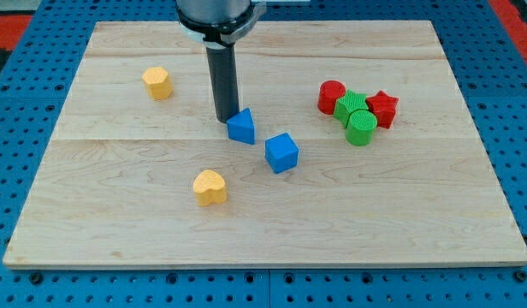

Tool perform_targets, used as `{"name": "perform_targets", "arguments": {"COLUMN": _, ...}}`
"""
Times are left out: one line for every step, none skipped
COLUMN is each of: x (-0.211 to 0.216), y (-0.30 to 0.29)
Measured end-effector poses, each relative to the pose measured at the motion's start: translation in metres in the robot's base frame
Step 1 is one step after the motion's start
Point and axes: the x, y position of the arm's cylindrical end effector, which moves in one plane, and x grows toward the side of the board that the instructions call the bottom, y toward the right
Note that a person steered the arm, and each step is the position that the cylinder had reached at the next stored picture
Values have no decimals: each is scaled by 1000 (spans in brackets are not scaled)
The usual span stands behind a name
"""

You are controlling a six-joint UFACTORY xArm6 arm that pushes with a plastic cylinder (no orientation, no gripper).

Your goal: Push the blue triangle to the blue cube

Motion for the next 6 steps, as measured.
{"name": "perform_targets", "arguments": {"x": 19, "y": 1}}
{"name": "perform_targets", "arguments": {"x": 19, "y": -7}}
{"name": "perform_targets", "arguments": {"x": -1, "y": -14}}
{"name": "perform_targets", "arguments": {"x": -17, "y": -4}}
{"name": "perform_targets", "arguments": {"x": -7, "y": 22}}
{"name": "perform_targets", "arguments": {"x": 9, "y": 51}}
